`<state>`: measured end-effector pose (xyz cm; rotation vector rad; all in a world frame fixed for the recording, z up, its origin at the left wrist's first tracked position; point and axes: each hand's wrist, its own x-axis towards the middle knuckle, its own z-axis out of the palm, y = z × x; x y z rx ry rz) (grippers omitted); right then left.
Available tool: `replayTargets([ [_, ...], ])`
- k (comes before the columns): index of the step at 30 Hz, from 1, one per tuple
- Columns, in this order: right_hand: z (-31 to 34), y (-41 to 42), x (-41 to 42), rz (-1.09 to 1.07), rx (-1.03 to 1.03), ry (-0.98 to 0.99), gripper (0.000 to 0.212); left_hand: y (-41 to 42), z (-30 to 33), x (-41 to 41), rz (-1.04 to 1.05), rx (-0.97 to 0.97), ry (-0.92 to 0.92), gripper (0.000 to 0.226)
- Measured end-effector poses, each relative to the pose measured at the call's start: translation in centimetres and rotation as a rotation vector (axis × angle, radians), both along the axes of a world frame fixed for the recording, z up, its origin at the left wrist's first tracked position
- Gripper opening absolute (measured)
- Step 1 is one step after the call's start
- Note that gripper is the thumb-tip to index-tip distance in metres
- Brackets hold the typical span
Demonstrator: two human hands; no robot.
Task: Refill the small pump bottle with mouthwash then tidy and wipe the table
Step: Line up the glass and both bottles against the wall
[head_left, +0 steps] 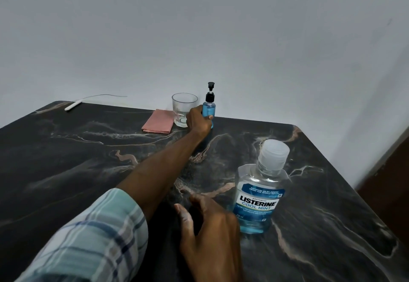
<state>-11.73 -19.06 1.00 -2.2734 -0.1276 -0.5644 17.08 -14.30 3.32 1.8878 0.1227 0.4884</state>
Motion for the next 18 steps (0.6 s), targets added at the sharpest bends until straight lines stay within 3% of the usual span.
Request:
replayTargets([
  [18, 0.3, -0.1, 0.1, 0.036, -0.046, 0.077, 0.032, -0.7, -0.3, -1.5, 0.035, 0.165, 0.011, 0.027],
])
